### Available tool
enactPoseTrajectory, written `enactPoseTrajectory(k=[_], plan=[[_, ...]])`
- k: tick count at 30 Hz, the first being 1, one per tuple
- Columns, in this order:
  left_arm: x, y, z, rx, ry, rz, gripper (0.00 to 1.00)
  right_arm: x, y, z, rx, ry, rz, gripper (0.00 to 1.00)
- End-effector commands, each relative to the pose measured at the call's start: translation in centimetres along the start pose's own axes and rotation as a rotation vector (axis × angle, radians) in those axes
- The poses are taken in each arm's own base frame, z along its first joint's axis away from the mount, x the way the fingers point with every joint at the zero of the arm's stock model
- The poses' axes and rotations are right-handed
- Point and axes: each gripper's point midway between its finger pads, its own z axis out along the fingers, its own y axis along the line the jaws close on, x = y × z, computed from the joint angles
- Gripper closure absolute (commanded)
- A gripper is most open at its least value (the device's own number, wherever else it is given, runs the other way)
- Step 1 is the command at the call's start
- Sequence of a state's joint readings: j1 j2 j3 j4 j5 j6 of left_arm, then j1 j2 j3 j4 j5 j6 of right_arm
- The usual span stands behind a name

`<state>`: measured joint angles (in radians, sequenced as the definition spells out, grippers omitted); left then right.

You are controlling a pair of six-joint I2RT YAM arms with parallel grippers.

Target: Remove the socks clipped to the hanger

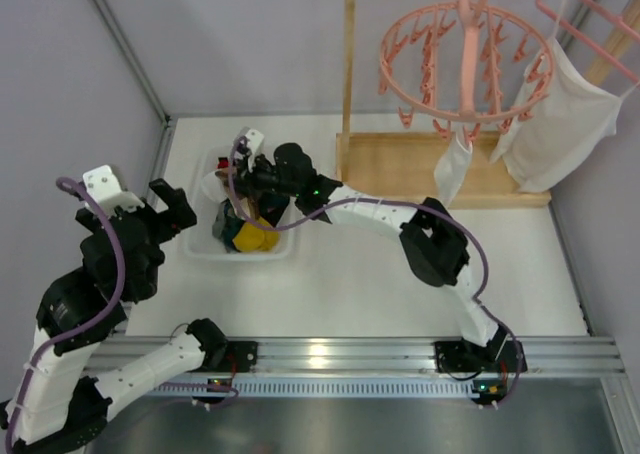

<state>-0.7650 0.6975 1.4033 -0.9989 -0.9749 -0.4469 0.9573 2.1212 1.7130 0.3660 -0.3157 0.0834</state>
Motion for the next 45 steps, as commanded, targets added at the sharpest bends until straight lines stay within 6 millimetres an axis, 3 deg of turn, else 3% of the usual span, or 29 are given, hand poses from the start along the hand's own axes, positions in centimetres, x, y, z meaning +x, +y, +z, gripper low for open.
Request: enactPoseTrajectory(k=[1,4,5,7,10,13,18,19,21,22,24,25,26,27,28,30,31,32,33,34,35,36,37,38,39,40,41,42,45], plan=[[1.2,1.9,0.2,-0.083,-0.007,0.039,0.02,4.6,-1.7,3.2,-0.034,0.120,0.034,1.00],[2.7,2.7,0.5,-0.120,-0.019,0.007,0.02,6.5,-1.9,4.8,-0.045,0.144,0.098,1.00],[3.2,2.7,0.6,-0.122,-0.016,0.003,0.02,8.8,-2.1,5.3,-0.036,0.177,0.152,1.00],[4.6,2.4,1.0,-0.111,-0.014,-0.015,0.02,11.2,-2.5,5.7,-0.030,0.217,0.194,1.00],[6.0,1.7,1.4,-0.084,0.005,-0.022,0.02,13.6,-2.9,5.8,-0.005,0.256,0.241,1.00],[6.6,1.6,1.6,-0.084,0.017,-0.006,0.02,14.6,-3.7,5.5,0.039,0.271,0.289,0.96],[6.9,1.6,1.5,-0.077,0.019,-0.018,0.02,11.9,-3.3,5.2,0.031,0.219,0.297,0.80],[6.9,1.7,1.4,-0.077,0.017,-0.022,0.02,10.1,-3.0,5.0,0.026,0.194,0.297,0.74],[7.0,1.8,1.4,-0.077,0.017,-0.027,0.02,9.0,-2.9,4.5,0.027,0.176,0.292,0.60],[7.0,1.9,1.4,-0.078,0.015,-0.028,0.02,6.9,-2.6,4.1,0.023,0.149,0.282,0.56],[7.0,2.1,1.3,-0.078,0.011,-0.035,0.02,6.1,-2.3,3.4,0.029,0.147,0.276,0.47],[7.0,2.1,1.3,-0.077,0.010,-0.041,0.02,3.9,-2.0,2.8,0.024,0.117,0.261,0.45],[6.9,2.2,1.2,-0.079,0.008,-0.040,0.02,3.1,-1.9,2.4,0.028,0.107,0.256,0.43],[6.8,2.3,1.2,-0.080,0.003,-0.050,0.02,3.5,-1.9,1.8,0.035,0.119,0.256,0.36],[6.7,2.4,1.1,-0.080,0.000,-0.056,0.02,1.4,-1.7,1.1,0.046,0.088,0.237,0.32],[6.6,2.5,1.0,-0.079,-0.003,-0.062,0.02,1.6,-1.7,-0.2,0.066,0.102,0.230,0.18],[6.7,2.4,1.1,-0.078,-0.001,-0.061,0.02,-0.4,-1.4,-1.1,0.070,0.076,0.207,0.12],[6.7,2.4,1.1,-0.080,0.000,-0.059,0.02,0.6,-1.5,-1.8,0.090,0.099,0.209,0.01],[6.8,2.3,1.1,-0.076,0.005,-0.055,0.02,-1.3,-1.3,-2.9,0.094,0.074,0.188,0.00],[6.8,2.2,1.2,-0.075,0.006,-0.058,0.02,-1.7,-1.3,-3.6,0.109,0.070,0.183,0.01],[6.8,2.1,1.2,-0.072,0.007,-0.057,0.02,-0.3,-1.3,-4.7,0.122,0.100,0.184,0.01],[6.8,1.9,1.2,-0.072,0.011,-0.056,0.02,-2.5,-1.0,-6.2,0.134,0.063,0.168,0.01],[6.8,1.8,1.2,-0.066,0.015,-0.058,0.02,-3.1,-1.2,-7.1,0.158,0.045,0.159,0.01],[6.7,1.7,1.2,-0.064,0.015,-0.064,0.02,-1.0,-1.2,-8.5,0.183,0.086,0.166,0.01],[6.8,1.6,1.3,-0.062,0.017,-0.066,0.02,-3.2,-0.8,-10.3,0.200,0.044,0.154,0.01],[6.8,1.2,1.3,-0.046,0.024,-0.071,0.02,-3.4,-1.0,-11.4,0.228,0.033,0.146,0.01],[6.9,1.1,1.4,-0.040,0.027,-0.066,0.02,-1.3,-1.4,-12.9,0.278,0.061,0.157,0.01],[6.7,0.4,1.5,-0.015,0.027,-0.078,0.02,-3.4,-1.1,-14.9,0.301,0.015,0.148,0.01],[7.8,-1.5,2.0,0.061,0.076,-0.036,0.02,-2.4,-1.8,-20.4,0.441,0.021,0.137,0.01]])
